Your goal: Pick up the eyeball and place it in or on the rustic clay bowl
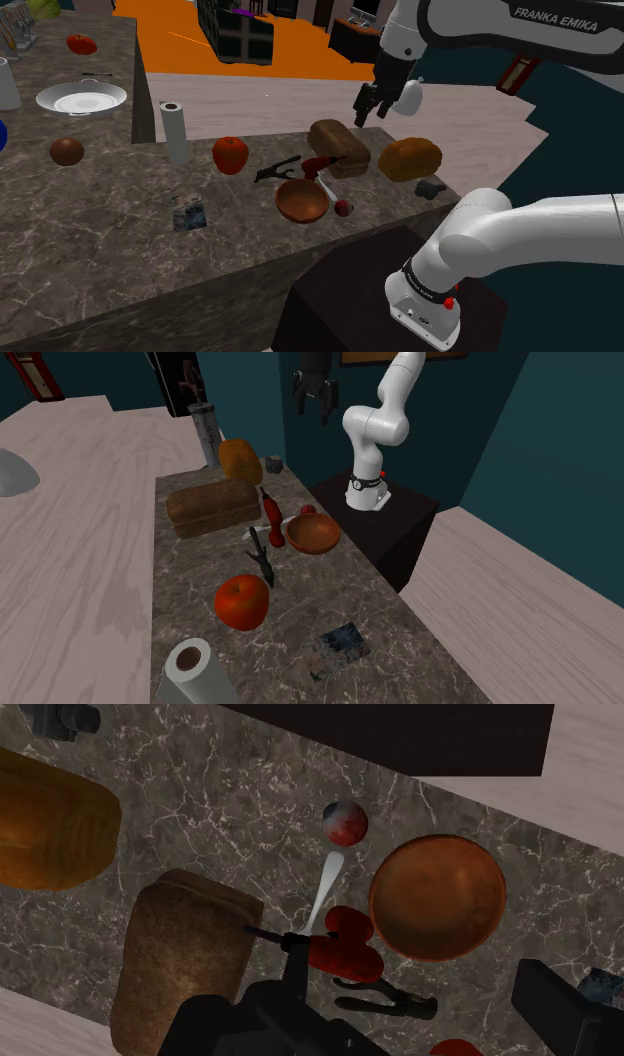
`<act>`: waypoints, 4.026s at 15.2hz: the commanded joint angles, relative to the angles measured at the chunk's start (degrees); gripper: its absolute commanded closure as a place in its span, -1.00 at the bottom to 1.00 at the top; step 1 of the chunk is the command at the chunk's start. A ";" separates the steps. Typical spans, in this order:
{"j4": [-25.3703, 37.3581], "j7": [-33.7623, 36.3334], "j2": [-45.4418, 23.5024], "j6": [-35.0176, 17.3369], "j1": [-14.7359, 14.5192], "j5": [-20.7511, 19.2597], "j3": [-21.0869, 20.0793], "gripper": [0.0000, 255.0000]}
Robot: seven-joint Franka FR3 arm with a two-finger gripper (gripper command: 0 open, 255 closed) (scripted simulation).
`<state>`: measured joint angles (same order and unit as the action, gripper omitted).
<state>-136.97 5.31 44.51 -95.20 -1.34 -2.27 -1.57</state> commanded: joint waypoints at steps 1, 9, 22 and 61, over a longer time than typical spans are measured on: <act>0.00 0.00 0.00 0.00 0.00 0.00 0.00 -1.00; -14.99 -0.97 -0.31 -13.21 -1.32 -3.80 -2.92 -1.00; -32.10 3.32 -14.99 -41.34 2.29 -16.41 -8.95 -1.00; -32.97 1.67 -15.16 -42.55 4.64 -19.44 -8.44 1.00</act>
<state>-170.11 7.81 28.10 -139.14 3.84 -22.47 -10.36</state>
